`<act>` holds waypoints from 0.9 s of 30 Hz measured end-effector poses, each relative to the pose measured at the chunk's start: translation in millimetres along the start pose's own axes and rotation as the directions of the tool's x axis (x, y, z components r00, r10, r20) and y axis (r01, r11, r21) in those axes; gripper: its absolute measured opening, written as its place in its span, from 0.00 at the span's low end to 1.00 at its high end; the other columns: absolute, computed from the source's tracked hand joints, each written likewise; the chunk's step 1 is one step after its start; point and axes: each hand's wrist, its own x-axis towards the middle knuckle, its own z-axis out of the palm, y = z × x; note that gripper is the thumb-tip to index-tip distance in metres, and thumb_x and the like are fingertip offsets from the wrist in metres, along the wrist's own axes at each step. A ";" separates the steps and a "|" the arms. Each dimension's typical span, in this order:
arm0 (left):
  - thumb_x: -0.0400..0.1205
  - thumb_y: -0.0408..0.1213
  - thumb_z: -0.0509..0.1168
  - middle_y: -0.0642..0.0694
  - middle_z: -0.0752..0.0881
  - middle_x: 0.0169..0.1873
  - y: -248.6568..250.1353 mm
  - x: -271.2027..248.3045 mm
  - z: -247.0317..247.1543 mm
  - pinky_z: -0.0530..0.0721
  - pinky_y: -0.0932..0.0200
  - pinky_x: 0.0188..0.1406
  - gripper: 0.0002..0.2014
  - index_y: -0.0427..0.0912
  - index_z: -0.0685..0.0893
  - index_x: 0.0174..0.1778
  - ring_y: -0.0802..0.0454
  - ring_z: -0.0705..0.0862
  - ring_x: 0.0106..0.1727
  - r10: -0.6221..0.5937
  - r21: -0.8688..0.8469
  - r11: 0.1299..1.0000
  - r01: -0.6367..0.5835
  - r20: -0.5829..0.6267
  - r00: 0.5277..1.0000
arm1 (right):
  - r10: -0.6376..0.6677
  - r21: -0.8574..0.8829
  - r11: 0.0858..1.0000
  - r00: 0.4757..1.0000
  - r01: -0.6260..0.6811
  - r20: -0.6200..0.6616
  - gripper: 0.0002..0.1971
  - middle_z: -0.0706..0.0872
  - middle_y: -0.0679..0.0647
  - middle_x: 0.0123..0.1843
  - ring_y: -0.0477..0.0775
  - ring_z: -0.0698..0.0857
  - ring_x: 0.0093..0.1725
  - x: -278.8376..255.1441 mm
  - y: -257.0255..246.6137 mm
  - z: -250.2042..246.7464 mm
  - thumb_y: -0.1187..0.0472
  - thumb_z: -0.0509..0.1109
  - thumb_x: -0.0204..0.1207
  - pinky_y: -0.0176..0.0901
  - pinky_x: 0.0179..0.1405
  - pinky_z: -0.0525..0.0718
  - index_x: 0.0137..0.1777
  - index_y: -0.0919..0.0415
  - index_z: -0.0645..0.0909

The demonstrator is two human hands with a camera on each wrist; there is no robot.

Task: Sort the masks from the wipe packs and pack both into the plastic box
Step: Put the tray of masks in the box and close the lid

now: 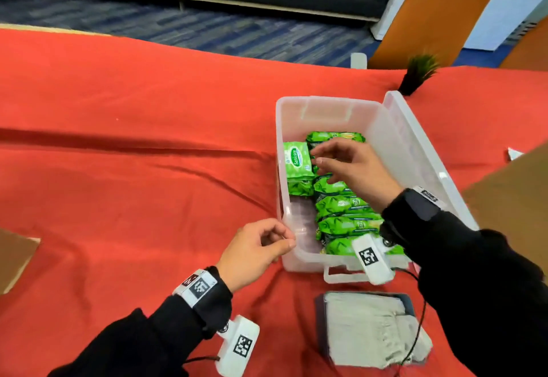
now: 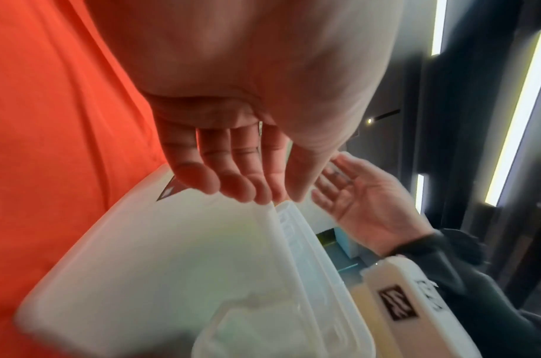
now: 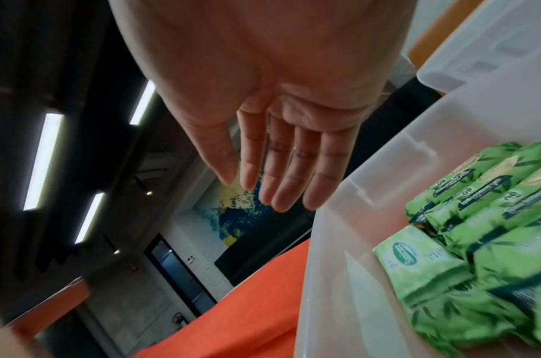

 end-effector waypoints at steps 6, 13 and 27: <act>0.79 0.35 0.76 0.48 0.86 0.33 -31.9 -36.2 45.5 0.79 0.62 0.31 0.04 0.42 0.88 0.45 0.55 0.82 0.30 -0.175 0.133 0.979 0.155 0.157 0.972 | -0.009 0.009 1.000 0.960 0.006 0.281 0.03 0.92 0.59 0.42 0.51 0.88 0.39 -122.2 30.0 5.1 0.65 0.76 0.80 0.53 0.40 0.87 0.50 0.60 0.90; 0.73 0.49 0.79 0.52 0.80 0.70 -63.6 -43.7 124.2 0.80 0.65 0.56 0.41 0.52 0.70 0.81 0.56 0.86 0.54 -0.259 0.563 0.821 0.095 0.219 0.941 | 0.234 -0.494 0.861 0.770 0.120 0.594 0.41 0.83 0.47 0.75 0.48 0.81 0.72 -186.9 132.2 -31.1 0.35 0.81 0.67 0.51 0.76 0.77 0.78 0.50 0.78; 0.72 0.30 0.71 0.42 0.83 0.58 -75.7 -58.0 169.1 0.89 0.52 0.39 0.34 0.62 0.76 0.72 0.48 0.86 0.48 -0.522 -0.028 0.852 0.522 0.008 0.853 | 0.351 -0.893 0.332 0.839 0.303 0.415 0.70 0.64 0.55 0.82 0.63 0.68 0.78 -216.6 212.6 -42.8 0.35 0.82 0.52 0.69 0.75 0.69 0.89 0.58 0.47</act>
